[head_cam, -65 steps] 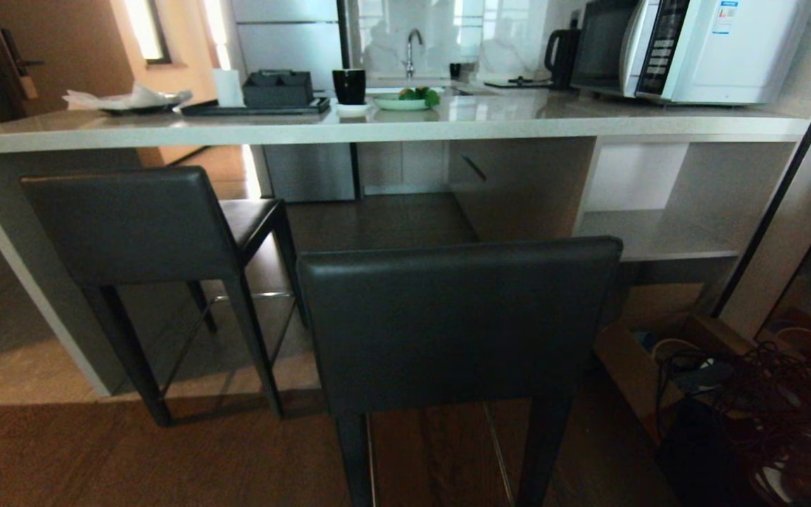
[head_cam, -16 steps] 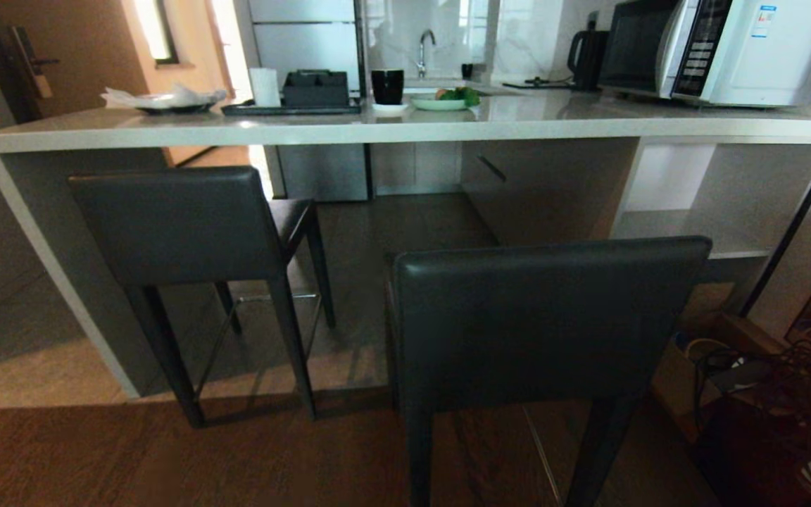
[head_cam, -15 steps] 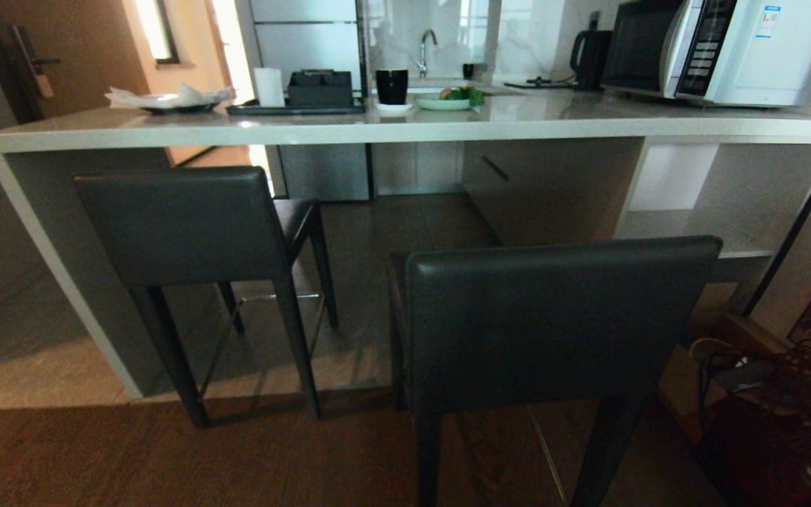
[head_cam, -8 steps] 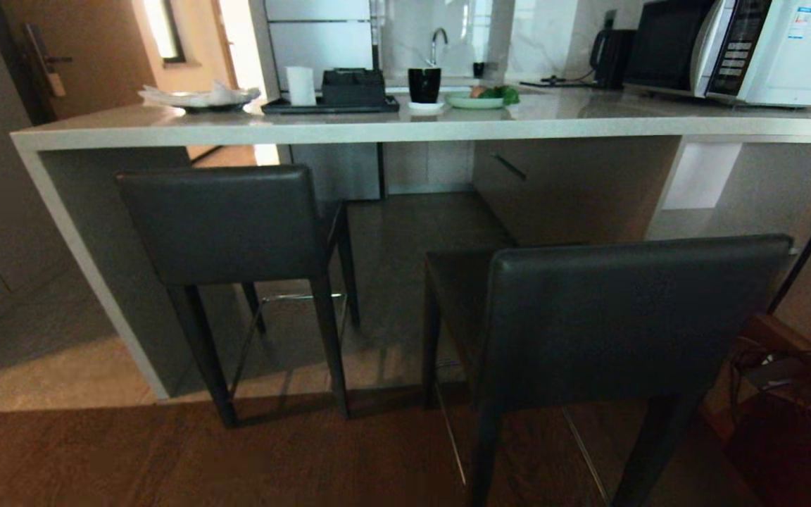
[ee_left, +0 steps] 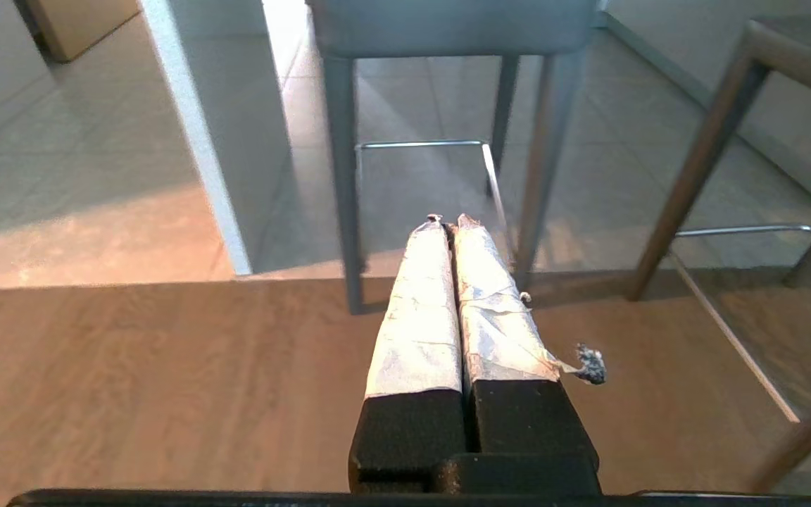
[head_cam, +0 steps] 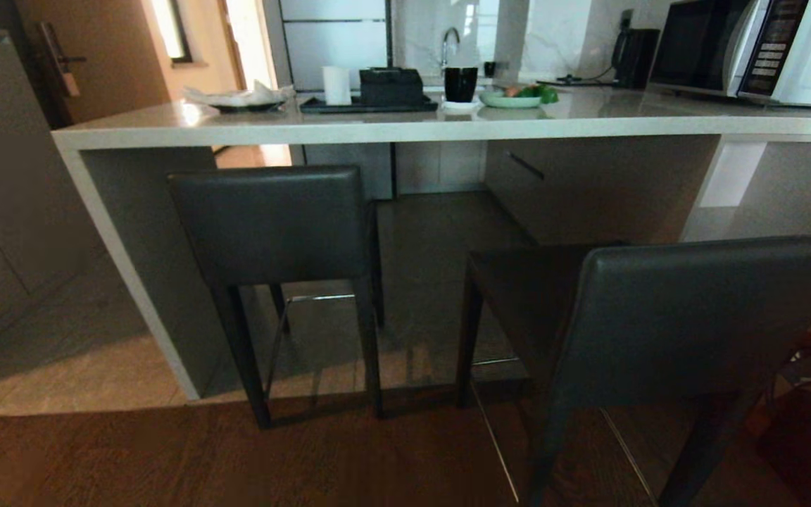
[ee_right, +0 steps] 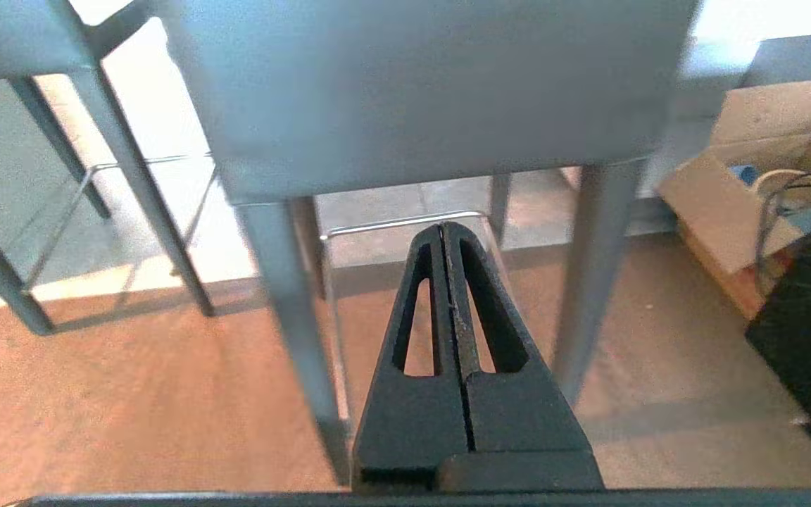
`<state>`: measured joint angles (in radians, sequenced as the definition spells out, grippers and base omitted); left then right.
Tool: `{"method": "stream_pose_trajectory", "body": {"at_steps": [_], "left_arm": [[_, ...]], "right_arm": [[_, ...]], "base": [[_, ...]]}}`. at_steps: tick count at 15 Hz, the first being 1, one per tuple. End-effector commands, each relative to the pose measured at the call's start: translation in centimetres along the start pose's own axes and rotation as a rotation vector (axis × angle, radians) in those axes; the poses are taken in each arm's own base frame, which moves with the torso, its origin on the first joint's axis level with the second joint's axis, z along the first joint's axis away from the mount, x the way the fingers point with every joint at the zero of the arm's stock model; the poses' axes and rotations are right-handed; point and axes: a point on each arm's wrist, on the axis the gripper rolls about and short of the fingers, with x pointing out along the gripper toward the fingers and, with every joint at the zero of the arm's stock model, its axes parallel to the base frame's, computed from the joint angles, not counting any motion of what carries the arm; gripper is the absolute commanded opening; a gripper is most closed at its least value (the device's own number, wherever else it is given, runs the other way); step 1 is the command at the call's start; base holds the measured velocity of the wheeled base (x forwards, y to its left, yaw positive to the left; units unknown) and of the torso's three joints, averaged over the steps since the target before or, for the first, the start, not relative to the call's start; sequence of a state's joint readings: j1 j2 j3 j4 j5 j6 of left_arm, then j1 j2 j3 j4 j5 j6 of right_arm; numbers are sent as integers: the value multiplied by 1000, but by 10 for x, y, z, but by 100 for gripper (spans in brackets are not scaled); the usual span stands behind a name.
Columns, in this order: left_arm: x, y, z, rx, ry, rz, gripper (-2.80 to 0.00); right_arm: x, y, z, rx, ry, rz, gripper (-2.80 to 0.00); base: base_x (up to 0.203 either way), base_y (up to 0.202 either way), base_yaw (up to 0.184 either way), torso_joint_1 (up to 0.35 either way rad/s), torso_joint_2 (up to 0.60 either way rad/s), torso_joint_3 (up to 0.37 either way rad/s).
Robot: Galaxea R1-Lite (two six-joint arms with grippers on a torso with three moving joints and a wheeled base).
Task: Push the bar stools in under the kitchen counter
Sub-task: Pull the gray chair out from under the dining table
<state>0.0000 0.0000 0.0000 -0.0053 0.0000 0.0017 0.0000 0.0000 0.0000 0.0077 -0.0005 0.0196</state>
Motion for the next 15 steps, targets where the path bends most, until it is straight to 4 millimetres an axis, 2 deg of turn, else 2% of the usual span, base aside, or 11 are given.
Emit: {"method": "stream_pose_trajectory", "body": {"at_steps": [1,15], "left_arm": [[0,0,0,0,1,0,-280],[0,0,0,0,0,0,-280]], "right_arm": [[0,0,0,0,3,-1,-280],[0,0,0,0,3,0,-280]], "base": [[0,199,2,1,5,5],[0,191,-1,2,2,3]]}}
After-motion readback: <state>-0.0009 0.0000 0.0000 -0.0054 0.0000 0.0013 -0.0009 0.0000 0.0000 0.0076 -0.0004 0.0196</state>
